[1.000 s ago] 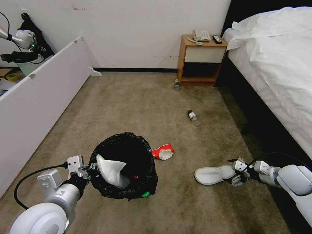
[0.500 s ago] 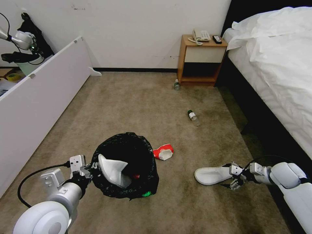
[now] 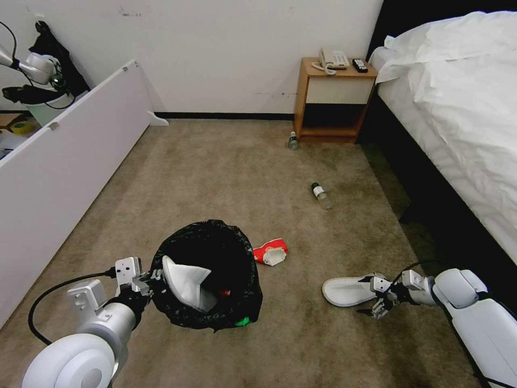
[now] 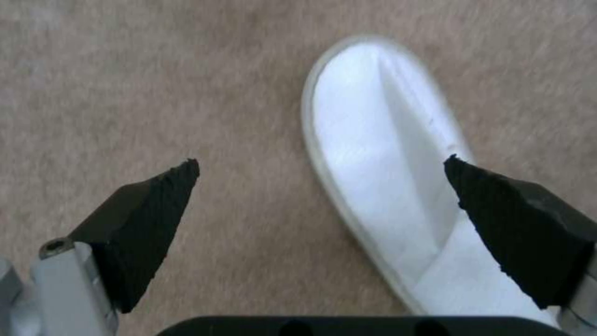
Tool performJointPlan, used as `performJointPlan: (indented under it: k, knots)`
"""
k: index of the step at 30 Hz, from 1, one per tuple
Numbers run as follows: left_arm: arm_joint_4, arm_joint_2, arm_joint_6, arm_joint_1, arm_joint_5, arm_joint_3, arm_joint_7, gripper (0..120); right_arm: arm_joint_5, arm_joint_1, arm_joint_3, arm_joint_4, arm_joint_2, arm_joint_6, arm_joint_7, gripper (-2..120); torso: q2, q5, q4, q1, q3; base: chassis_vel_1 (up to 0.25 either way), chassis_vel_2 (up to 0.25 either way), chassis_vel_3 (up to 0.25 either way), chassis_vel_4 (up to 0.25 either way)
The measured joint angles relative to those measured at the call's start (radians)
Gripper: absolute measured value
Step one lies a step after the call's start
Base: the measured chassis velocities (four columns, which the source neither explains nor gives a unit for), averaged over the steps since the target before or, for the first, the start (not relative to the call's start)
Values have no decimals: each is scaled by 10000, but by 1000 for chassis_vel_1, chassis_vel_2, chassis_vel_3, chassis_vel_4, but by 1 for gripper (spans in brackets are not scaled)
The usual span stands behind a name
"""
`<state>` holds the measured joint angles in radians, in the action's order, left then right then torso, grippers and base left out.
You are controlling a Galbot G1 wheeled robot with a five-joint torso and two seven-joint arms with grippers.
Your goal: Pick up the trash bin, then pick up the garbage from the floor and place it into the trash bin.
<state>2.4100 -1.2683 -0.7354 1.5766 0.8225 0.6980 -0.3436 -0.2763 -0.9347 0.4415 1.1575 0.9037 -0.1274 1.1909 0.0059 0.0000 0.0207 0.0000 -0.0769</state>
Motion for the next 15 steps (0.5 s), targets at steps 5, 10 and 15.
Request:
performJointPlan:
  k: [5, 10, 15]
  knots:
    - [-6, 7, 0, -11, 3, 9, 1, 1, -235, 156, 99, -507, 107, -222, 119, 100, 1, 0, 0, 0, 0, 0, 0, 0, 0]
    - [-8, 3, 0, -15, -31, -29, 0, 1, -716, 445, 262, -1291, 289, -498, 146, 100, 1, 0, 0, 0, 0, 0, 0, 0, 0]
    - [-10, 35, 0, -5, -53, -23, 0, 1, -980, 713, 491, -1802, 413, -687, 129, 100, 0, 0, 0, 0, 0, 0, 0, 0, 0]
